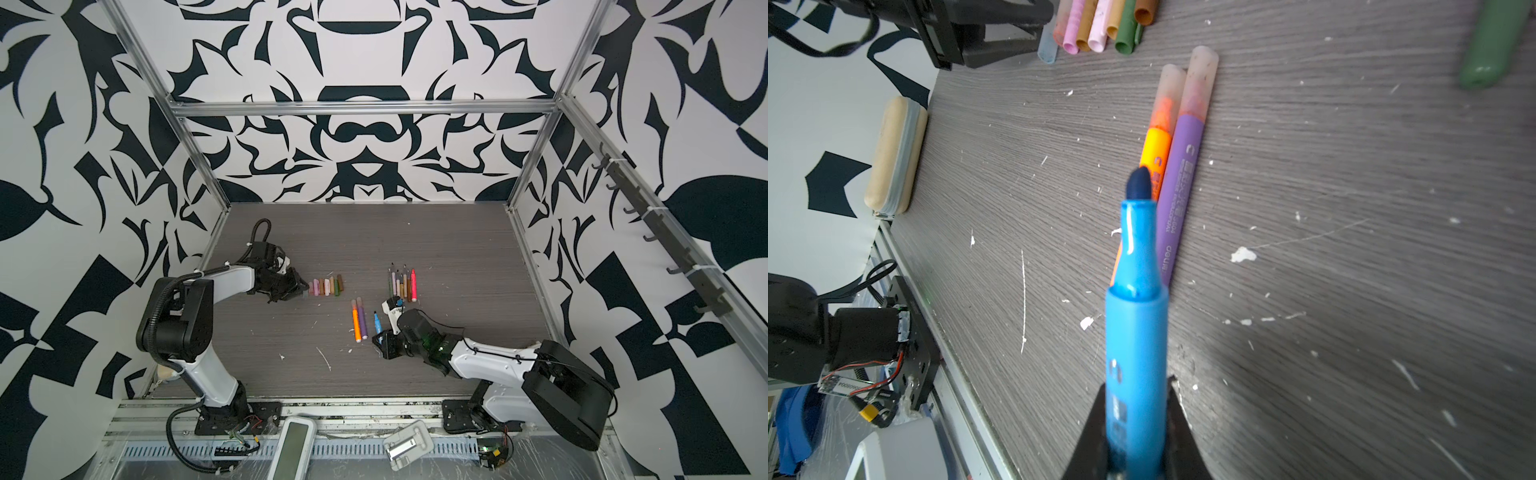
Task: Open the pen caps
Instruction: 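Carry the blue cap to the cap row with the left gripper and release it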
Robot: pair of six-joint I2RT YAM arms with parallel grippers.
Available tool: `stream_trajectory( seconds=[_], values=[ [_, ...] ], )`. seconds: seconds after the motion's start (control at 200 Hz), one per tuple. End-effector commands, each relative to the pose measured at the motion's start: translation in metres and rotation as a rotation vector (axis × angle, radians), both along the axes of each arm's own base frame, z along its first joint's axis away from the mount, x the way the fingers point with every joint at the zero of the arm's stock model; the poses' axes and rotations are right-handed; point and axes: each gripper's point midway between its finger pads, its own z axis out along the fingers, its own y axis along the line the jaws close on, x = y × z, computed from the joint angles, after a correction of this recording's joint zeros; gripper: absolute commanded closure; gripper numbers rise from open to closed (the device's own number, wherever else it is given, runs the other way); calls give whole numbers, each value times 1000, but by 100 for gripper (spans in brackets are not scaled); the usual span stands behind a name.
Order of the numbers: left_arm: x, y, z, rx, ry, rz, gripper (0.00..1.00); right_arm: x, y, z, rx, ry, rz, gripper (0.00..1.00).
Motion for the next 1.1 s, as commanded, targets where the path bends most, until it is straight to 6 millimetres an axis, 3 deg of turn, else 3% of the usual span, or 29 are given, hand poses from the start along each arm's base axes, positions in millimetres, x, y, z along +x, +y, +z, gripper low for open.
stream_trajectory(
  seconds=[0.0,0.56,1.095],
  values=[
    [4,-1,1,-8,2,4,70,7,7,14,34,-17,-6,100],
    [4,-6,-4,-50,23,7,69,6,7,14,35,-18,-6,100],
    [-4,11,-2,18,35,51,69,7,6,14,32,-18,-12,100]
  ],
)
